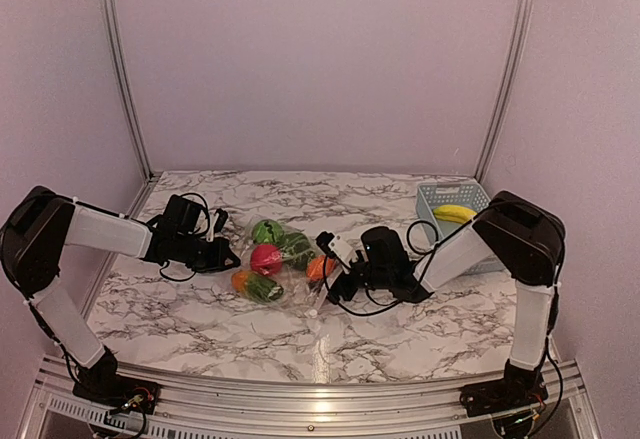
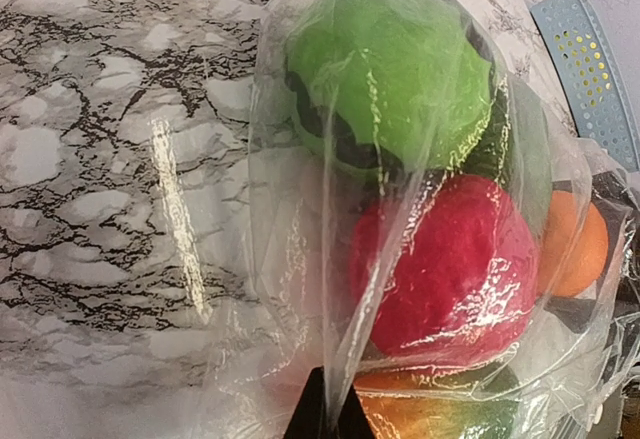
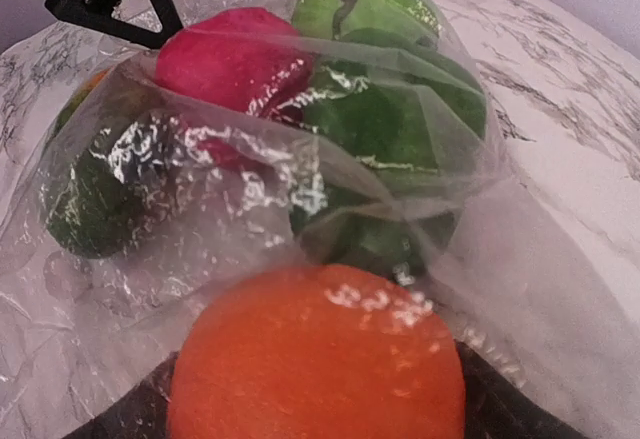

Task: Open the zip-top bag and remove the fake food

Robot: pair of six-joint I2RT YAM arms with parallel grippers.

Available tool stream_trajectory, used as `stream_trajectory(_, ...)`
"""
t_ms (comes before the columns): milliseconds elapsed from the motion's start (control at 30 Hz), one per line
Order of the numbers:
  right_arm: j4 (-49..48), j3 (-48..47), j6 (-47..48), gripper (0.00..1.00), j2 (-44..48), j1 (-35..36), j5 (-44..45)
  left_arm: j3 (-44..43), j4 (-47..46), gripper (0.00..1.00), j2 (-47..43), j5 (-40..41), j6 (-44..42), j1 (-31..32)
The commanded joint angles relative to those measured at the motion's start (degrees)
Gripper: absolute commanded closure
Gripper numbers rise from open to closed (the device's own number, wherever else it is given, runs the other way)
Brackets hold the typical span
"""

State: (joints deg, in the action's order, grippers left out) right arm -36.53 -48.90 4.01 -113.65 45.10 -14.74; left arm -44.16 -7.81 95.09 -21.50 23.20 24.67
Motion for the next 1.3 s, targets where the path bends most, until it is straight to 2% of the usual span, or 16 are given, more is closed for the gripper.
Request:
stream_trajectory(0, 4.6, -1.1, -0.8, 0.17, -2.1, -0.5, 1.7, 0.7, -0.5, 1.00, -0.6, 1.0, 0.2, -0.5)
stream_trajectory(100, 4.9, -1.5, -0.7, 0.19, -1.9, -0.5, 2.0, 0.6, -0.7, 1.00, -0.4, 0.8, 0.2, -0.5)
stream_trajectory(267, 4.0, 0.0, -0.9, 0.39, 1.7, -0.5, 0.9, 0.6, -1.0, 1.00, -0.5, 1.2, 0.7, -0.6)
stream_trajectory(333, 3.4, 1.5, -1.3, 0.44, 4.1, -0.4, 0.7, 1.0, -1.7, 1.00, -0.9, 1.3, 1.4, -0.9)
stream_trajectory(533, 4.6, 5.4, -1.7, 0.44, 9.5, -0.5, 0.3, 2.5, -4.2, 1.00, -1.3, 2.7, 5.0, -3.1)
stream_trajectory(733, 7.5, 7.7, -1.9, 0.44, 10.6, -0.6, 0.0, 3.7, -6.6, 1.00, -1.5, 4.3, 8.6, -5.9)
stream_trajectory(1000, 8.1, 10.8, -3.7, 0.44, 16.8, -1.3, 0.1, 3.8, -7.1, 1.00, -0.5, 5.1, 9.7, -7.1)
stream_trajectory(1133, 11.2, 10.8, -3.7, 0.44, 21.9, -3.7, 1.5, 3.9, -7.4, 1.00, -0.2, 4.5, 9.7, -7.2)
stream_trajectory(1267, 14.4, 9.8, -5.8, 0.44, 26.1, -9.2, 1.8, 4.0, -7.6, 1.00, -0.1, 4.1, 9.6, -7.2)
